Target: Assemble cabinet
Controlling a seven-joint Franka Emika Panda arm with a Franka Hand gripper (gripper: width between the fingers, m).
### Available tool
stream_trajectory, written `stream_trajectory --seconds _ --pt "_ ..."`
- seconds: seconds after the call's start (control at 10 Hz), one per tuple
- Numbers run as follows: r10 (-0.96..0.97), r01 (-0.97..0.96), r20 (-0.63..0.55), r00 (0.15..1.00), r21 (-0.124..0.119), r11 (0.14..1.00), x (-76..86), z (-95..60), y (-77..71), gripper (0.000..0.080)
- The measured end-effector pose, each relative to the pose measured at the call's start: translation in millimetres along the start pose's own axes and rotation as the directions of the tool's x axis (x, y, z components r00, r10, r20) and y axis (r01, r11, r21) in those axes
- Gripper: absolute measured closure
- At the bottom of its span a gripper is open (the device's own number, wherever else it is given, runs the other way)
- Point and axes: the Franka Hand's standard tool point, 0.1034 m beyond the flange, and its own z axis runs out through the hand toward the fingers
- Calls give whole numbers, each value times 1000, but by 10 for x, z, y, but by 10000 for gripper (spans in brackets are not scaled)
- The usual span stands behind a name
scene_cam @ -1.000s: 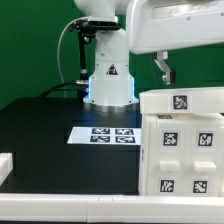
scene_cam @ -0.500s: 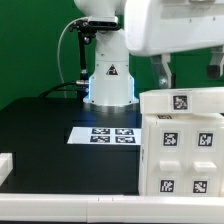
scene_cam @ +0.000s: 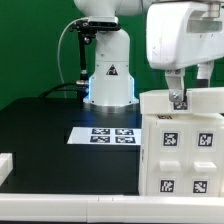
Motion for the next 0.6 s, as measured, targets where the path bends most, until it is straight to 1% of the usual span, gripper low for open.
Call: stream_trajectory --seconds 0.1,0.3,0.6 --pt "19 -19 1 1000 0 1000 -8 4 6 2" --pt "37 -37 1 999 0 999 -16 3 15 251" --pt "261 -261 1 965 0 965 -23 6 20 248"
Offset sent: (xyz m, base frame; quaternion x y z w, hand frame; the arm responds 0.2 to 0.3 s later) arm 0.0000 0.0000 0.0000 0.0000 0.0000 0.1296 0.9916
